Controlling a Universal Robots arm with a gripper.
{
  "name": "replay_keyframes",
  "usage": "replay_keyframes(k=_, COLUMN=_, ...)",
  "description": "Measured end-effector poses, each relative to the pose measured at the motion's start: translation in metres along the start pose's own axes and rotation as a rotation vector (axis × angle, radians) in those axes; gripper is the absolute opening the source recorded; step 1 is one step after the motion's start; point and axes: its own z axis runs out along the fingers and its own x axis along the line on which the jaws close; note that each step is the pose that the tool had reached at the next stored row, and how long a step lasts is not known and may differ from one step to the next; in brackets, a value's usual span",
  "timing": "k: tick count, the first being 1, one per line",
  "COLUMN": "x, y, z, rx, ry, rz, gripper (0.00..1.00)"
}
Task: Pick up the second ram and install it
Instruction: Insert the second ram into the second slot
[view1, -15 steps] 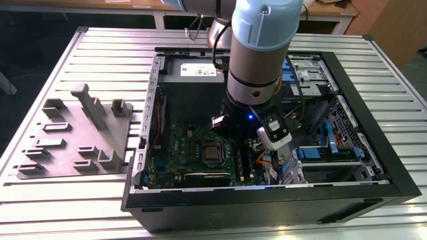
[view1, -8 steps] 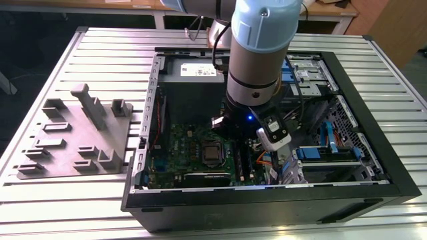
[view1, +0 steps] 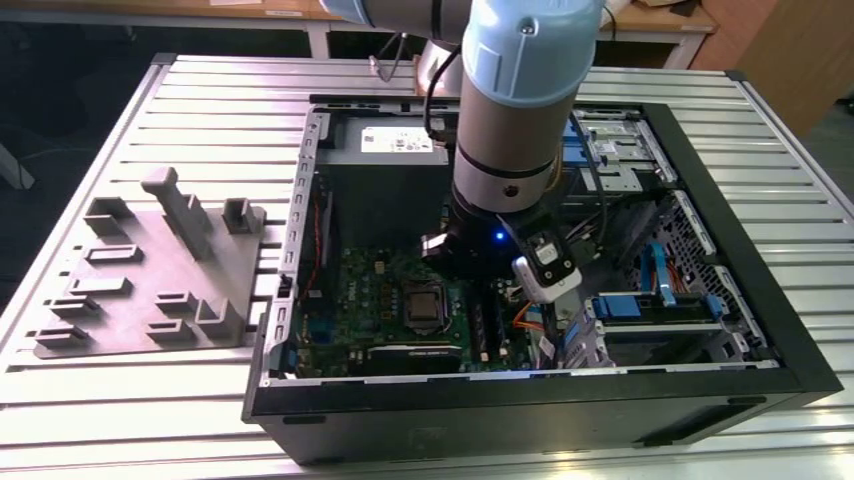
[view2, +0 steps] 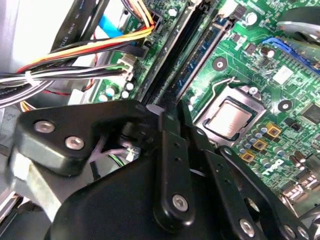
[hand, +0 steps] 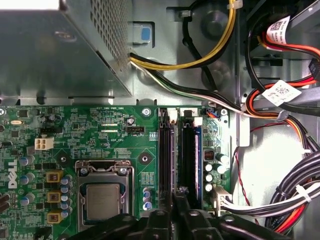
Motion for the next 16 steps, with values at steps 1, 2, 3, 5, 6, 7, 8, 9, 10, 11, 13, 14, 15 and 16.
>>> replay_keyframes(k=1, x=0.0000, y=0.0000, z=0.0000, rx=0.0000, ry=-0.0001, rz=0.000, gripper=0.18)
replay_keyframes(k=2, x=0.0000, y=0.0000, z=0.0000, rx=0.0001, ry=-0.0002, rz=0.000, gripper=0.18)
replay_keyframes(k=3, x=-0.0001, y=0.0000, z=0.0000, rx=0.0002, ry=-0.0001, rz=0.000, gripper=0.25)
replay_keyframes(k=5, x=-0.0001, y=0.0000, z=-0.0001, rx=0.0003, ry=-0.0001, rz=0.000, gripper=0.25)
replay_keyframes(k=6, x=-0.0002, y=0.0001, z=-0.0011, rx=0.0001, ry=-0.0001, rz=0.000, gripper=0.25)
replay_keyframes(k=7, x=-0.0002, y=0.0001, z=-0.0026, rx=-0.0001, ry=-0.0002, rz=0.000, gripper=0.25)
replay_keyframes(k=8, x=-0.0003, y=0.0001, z=-0.0050, rx=0.0002, ry=-0.0001, rz=0.000, gripper=0.25)
replay_keyframes(k=9, x=-0.0004, y=0.0002, z=-0.0077, rx=0.0002, ry=-0.0002, rz=0.000, gripper=0.25)
replay_keyframes(k=10, x=-0.0005, y=0.0002, z=-0.0107, rx=0.0003, ry=-0.0001, rz=0.000, gripper=0.25)
replay_keyframes(k=11, x=-0.0006, y=0.0003, z=-0.0138, rx=0.0002, ry=-0.0001, rz=0.000, gripper=0.25)
replay_keyframes(k=13, x=-0.0008, y=0.0003, z=-0.0197, rx=0.0009, ry=0.0000, rz=0.000, gripper=0.25)
replay_keyframes(k=14, x=-0.0009, y=0.0004, z=-0.0224, rx=0.0010, ry=0.0000, rz=0.000, gripper=0.25)
replay_keyframes(k=15, x=-0.0010, y=0.0004, z=-0.0248, rx=0.0010, ry=-0.0001, rz=0.000, gripper=0.25)
replay_keyframes(k=16, x=-0.0011, y=0.0005, z=-0.0275, rx=0.0013, ry=-0.0001, rz=0.000, gripper=0.25)
